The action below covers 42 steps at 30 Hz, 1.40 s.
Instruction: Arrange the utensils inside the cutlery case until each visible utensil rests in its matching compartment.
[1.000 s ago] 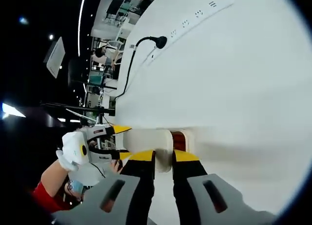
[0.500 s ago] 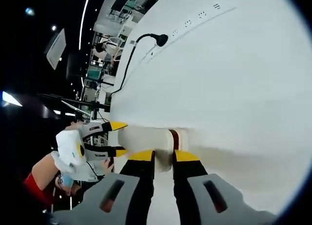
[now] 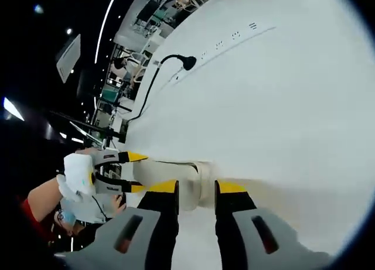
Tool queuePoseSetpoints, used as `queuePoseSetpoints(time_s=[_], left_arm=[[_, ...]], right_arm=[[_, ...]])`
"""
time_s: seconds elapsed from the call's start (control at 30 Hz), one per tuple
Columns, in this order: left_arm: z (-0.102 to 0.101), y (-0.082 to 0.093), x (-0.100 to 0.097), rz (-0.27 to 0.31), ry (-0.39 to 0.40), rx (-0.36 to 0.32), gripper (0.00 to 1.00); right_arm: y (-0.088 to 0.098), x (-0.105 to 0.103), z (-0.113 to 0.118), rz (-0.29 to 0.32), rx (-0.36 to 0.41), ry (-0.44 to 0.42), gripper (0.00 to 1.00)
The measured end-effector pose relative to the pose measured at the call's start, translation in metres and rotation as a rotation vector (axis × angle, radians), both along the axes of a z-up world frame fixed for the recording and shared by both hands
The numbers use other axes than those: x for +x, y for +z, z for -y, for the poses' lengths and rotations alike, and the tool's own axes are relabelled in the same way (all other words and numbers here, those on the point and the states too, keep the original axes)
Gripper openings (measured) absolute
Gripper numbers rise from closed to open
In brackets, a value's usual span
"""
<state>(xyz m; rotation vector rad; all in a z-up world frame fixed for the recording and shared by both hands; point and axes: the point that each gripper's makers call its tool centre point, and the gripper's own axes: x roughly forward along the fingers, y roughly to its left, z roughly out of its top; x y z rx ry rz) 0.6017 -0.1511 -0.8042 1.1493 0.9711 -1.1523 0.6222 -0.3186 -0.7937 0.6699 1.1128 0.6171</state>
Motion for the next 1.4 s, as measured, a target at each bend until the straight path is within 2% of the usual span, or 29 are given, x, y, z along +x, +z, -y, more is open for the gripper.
queuePoseSetpoints(time_s=[0.03,0.07,0.13,0.2,0.27,0.37,0.5,0.6,0.67,0.77,0.8,0.87,0.9,0.93,0.97,1.0,1.07,1.33,1.4], left_arm=[[0.000,0.000,0.000,-0.010,0.020,-0.008,0.40],[0.000,-0.004,0.002,-0.010,0.036,-0.018,0.40],[-0.001,-0.007,0.004,-0.005,0.013,-0.015,0.40],[-0.002,-0.007,0.007,-0.007,0.052,-0.024,0.40],[-0.001,-0.006,0.005,-0.002,0.049,-0.025,0.40],[0.000,-0.005,0.002,-0.008,0.063,-0.031,0.40],[-0.001,-0.005,0.005,-0.021,0.080,-0.042,0.40],[0.000,-0.004,0.002,-0.028,0.086,-0.048,0.40],[0.001,-0.004,0.002,-0.045,0.099,-0.058,0.40],[0.001,-0.006,-0.001,-0.073,0.152,-0.064,0.40],[0.000,-0.007,-0.002,-0.068,0.149,-0.053,0.40],[0.001,-0.007,-0.004,-0.062,0.115,-0.052,0.40],[-0.001,-0.008,-0.004,-0.054,0.056,-0.033,0.40],[-0.003,-0.009,-0.004,-0.042,0.023,-0.011,0.41],[0.000,-0.009,-0.007,-0.048,0.030,-0.015,0.41],[-0.002,-0.008,-0.004,-0.052,0.061,0.003,0.41],[-0.002,-0.009,-0.003,-0.044,0.053,-0.001,0.41],[-0.001,-0.008,-0.002,-0.047,0.076,0.010,0.40],[-0.001,-0.008,-0.002,-0.049,0.082,0.013,0.40]], right_arm=[[0.000,-0.003,-0.002,-0.038,0.027,-0.018,0.11],[-0.002,-0.002,-0.002,-0.024,0.031,-0.023,0.15],[-0.007,-0.005,-0.002,-0.028,0.021,-0.025,0.21],[-0.010,-0.006,-0.002,-0.010,0.013,0.005,0.17],[-0.007,-0.004,-0.006,-0.017,0.021,-0.017,0.14],[-0.005,-0.001,-0.002,0.031,-0.022,-0.007,0.15],[-0.005,-0.003,-0.001,0.015,-0.001,-0.011,0.19],[-0.004,0.000,0.000,0.023,0.013,-0.019,0.13],[-0.003,-0.003,-0.002,-0.001,0.026,-0.022,0.12],[-0.003,-0.002,-0.005,0.009,0.030,-0.026,0.10],[-0.001,-0.003,-0.009,-0.007,0.051,-0.041,0.11],[-0.004,0.000,-0.006,0.014,0.053,-0.051,0.11],[-0.006,0.001,-0.007,-0.006,0.074,-0.080,0.12],[-0.007,-0.001,-0.009,-0.061,0.105,-0.100,0.13],[-0.007,-0.001,-0.010,-0.084,0.114,-0.124,0.14],[-0.008,0.000,-0.009,-0.071,0.106,-0.120,0.15],[-0.008,0.000,-0.010,-0.054,0.094,-0.119,0.16],[-0.007,0.003,-0.009,-0.060,0.116,-0.145,0.11],[-0.004,0.003,-0.008,-0.068,0.133,-0.146,0.07]])
